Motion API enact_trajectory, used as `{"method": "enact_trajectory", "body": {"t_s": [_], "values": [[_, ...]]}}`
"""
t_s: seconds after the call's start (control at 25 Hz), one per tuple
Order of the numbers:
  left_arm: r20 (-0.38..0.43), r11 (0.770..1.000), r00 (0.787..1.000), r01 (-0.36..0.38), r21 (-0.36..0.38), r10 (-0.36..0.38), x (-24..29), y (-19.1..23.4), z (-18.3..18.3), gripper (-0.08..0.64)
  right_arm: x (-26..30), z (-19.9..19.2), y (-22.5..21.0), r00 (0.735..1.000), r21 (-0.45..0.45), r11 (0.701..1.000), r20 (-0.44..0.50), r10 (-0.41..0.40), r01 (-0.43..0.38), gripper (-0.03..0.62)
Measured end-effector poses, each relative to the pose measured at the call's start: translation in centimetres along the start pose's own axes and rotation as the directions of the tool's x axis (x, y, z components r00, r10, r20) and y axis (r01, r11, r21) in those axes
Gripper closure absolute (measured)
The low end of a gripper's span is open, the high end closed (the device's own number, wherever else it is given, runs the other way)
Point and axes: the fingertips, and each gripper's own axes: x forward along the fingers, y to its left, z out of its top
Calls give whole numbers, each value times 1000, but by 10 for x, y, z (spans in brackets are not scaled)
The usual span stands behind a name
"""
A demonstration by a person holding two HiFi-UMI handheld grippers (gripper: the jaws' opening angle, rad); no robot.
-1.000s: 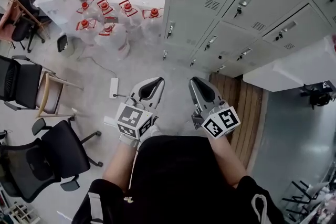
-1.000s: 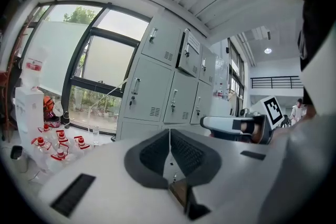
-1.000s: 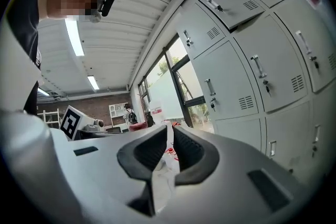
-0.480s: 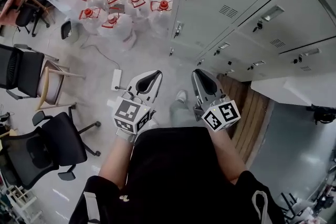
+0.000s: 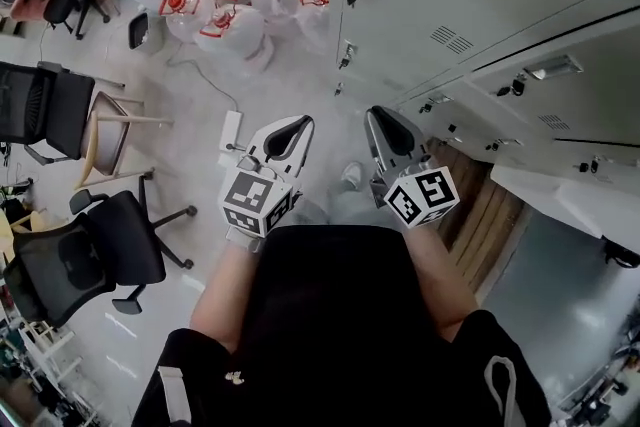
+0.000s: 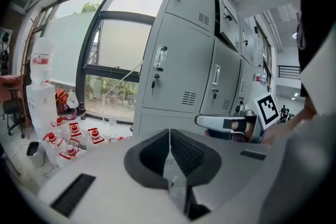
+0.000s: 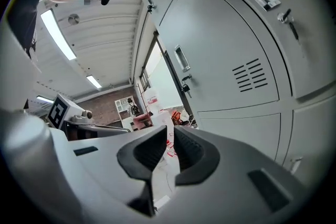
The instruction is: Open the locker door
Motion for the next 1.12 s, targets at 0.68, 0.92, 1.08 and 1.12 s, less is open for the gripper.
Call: {"method": "enact_trajectory", "body": {"t_s": [0.68,0.92,1.08,1.12], "values": [[-170,999,984,47,-12,-48,32,96,-75,535,106,-120,-90,966,21,972,-118,-231,234,537],[-214,999,976,51,-7,-52,28,130,-94,535,142,-160,-123,937,6,948,-155,-312,317,483],[-238,998,969,59,-14,-61,20,143,-107,535,164,-177,-138,920,-23,935,-172,-352,354,458],[-243,998,968,60,-15,-62,17,145,-110,535,170,-180,-140,916,-32,932,-175,-361,361,449]]}}
